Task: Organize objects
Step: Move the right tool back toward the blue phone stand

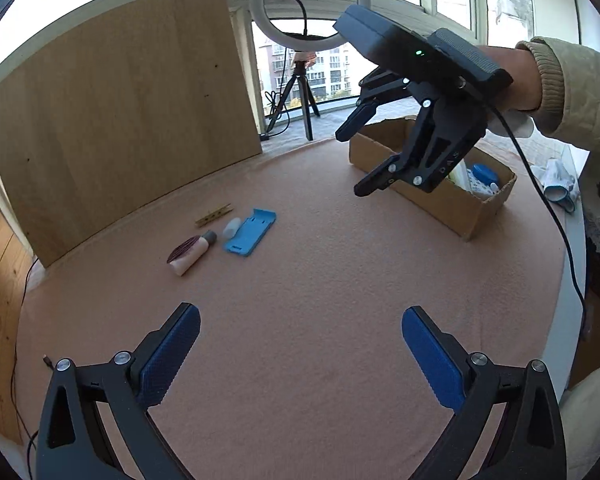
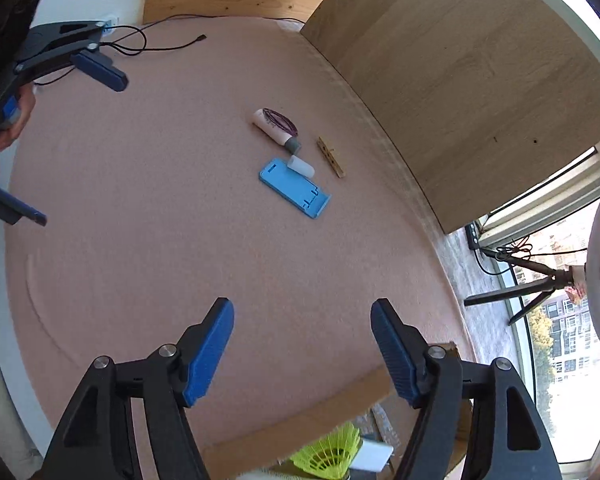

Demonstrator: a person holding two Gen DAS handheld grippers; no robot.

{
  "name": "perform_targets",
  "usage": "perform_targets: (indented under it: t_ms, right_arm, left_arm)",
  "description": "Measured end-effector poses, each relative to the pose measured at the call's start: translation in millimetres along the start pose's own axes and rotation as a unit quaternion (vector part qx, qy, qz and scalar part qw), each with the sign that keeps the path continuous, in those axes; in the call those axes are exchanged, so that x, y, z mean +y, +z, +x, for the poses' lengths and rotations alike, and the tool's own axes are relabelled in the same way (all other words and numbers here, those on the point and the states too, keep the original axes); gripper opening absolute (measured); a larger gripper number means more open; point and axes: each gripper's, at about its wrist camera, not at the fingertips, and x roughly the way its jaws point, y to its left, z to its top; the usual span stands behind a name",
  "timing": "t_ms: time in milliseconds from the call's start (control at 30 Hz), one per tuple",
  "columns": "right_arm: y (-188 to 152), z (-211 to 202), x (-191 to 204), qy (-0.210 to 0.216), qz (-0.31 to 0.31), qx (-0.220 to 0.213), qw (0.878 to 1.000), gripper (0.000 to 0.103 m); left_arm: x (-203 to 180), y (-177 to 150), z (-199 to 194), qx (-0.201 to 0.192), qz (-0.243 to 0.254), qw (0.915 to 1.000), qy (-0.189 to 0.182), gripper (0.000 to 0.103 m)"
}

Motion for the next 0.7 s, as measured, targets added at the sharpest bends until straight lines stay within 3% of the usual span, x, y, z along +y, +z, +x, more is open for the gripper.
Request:
perform_targets:
  t_ms: [200, 400, 567, 667, 700]
  right_arm:
    - [49.4, 91.5, -51.0, -0.013, 0.112, 0.044, 0.993, 0.067]
    - [62.0, 158.3, -92.5, -0.042, 0.208, 0.087, 0.973, 0.067]
    - [73.8, 143.0, -57.7, -0.014, 0.172, 0.066, 0.983, 0.067]
    - [80.0, 123.0, -6.3, 0.048, 0.11, 0.04, 0.992, 0.067]
    - [81.4, 116.8, 11.0, 0.091, 0.092, 0.035, 0.991, 0.067]
  left_arm:
    - [21.7, -35.0, -13.3, 0.011, -0.057, 0.998, 0.025, 0.102]
    - [35.2, -62.7, -18.9, 0.024, -0.094, 0.9944, 0.042, 0.102]
    - [51.3, -71.2, -16.0, 0.026, -0.118, 0.9912, 0.055, 0.102]
    - [60.5, -73.0, -7.6, 0.031, -0.136, 0.9882, 0.064, 0.102]
    - [62.8, -74.0, -7.0, 0.032, -0.142, 0.9871, 0.065, 0.102]
